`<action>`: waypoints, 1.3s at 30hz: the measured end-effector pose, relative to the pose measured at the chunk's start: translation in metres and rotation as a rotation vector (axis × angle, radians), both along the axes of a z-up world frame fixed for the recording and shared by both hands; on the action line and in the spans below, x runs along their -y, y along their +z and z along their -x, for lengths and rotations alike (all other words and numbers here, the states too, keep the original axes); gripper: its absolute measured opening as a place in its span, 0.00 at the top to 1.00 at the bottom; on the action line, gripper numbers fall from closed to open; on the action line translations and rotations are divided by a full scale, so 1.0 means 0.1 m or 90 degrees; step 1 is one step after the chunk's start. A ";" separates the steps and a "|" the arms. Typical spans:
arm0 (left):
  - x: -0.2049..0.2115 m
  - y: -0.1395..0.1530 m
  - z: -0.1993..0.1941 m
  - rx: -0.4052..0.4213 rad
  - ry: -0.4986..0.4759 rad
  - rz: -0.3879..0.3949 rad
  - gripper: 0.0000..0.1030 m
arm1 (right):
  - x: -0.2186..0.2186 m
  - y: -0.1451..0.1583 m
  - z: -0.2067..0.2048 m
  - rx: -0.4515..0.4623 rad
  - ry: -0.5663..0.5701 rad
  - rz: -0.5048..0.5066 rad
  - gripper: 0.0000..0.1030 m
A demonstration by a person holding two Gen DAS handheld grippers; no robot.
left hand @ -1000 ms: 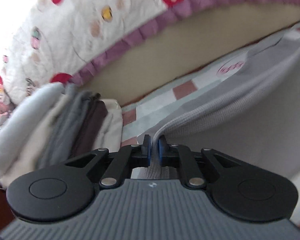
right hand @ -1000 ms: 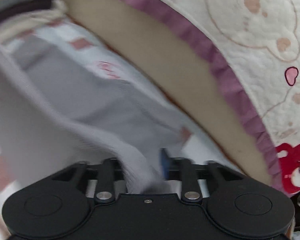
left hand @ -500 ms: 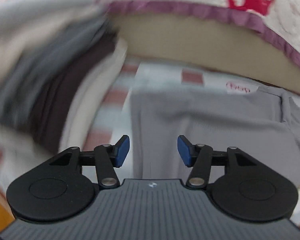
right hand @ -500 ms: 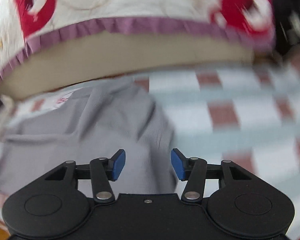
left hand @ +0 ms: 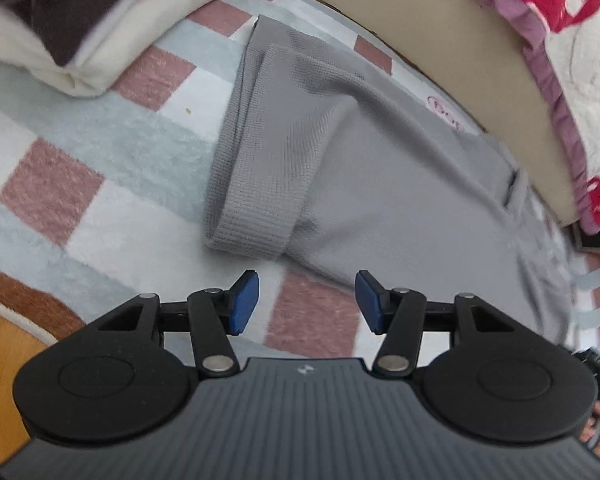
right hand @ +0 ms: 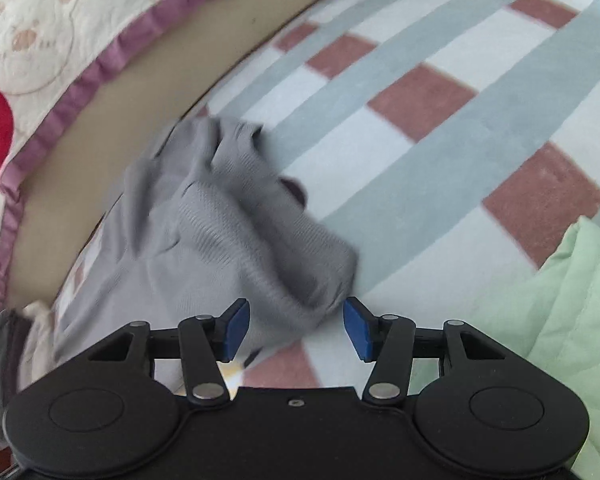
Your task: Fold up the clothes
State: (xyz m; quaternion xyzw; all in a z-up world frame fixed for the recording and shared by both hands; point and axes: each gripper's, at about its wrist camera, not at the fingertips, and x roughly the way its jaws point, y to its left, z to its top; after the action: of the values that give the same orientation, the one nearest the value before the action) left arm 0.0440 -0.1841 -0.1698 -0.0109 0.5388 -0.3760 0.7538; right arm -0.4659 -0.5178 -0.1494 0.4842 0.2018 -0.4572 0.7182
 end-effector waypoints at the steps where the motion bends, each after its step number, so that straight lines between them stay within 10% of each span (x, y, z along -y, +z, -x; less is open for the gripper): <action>1: 0.02 0.00 0.01 0.027 -0.001 -0.017 0.49 | -0.04 0.00 -0.01 -0.016 -0.018 0.032 0.44; 6: 0.11 -0.05 0.05 0.176 -0.024 -0.102 0.48 | -0.12 -0.04 -0.13 -0.033 0.001 0.057 0.44; 13: 0.31 -0.18 0.00 0.230 -0.082 -0.074 0.38 | -0.02 -0.11 -0.26 -0.032 0.013 0.116 0.33; 15: 0.36 -0.21 0.00 0.265 -0.097 -0.059 0.51 | 0.04 -0.12 -0.34 -0.050 0.022 0.151 0.32; 16: 0.37 -0.19 0.01 0.282 -0.097 -0.051 0.79 | 0.06 -0.13 -0.40 -0.060 0.032 0.170 0.37; 17: 0.37 -0.16 0.02 0.300 -0.093 -0.046 0.90 | 0.10 -0.14 -0.45 -0.071 0.055 0.186 0.88; 21: 0.24 0.27 0.14 0.392 -0.046 -0.017 0.92 | 0.16 0.31 -0.47 -0.080 0.046 0.260 0.94; 27: -0.08 0.62 0.30 0.373 -0.032 -0.047 0.92 | -0.06 1.22 -0.21 -0.089 0.095 0.305 0.94; 32: -0.33 0.42 0.12 0.194 0.007 -0.060 0.92 | -0.11 1.01 -0.19 -0.174 0.149 0.226 0.94; 39: -0.41 0.49 0.28 0.232 0.022 -0.107 0.92 | -0.24 0.86 -0.09 -0.186 0.185 0.171 0.94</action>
State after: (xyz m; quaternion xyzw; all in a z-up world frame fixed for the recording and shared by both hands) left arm 0.0160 -0.1429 -0.1207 0.1110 0.4226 -0.3127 0.8434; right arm -0.4567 -0.4937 -0.0638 0.2792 0.3083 -0.4366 0.7977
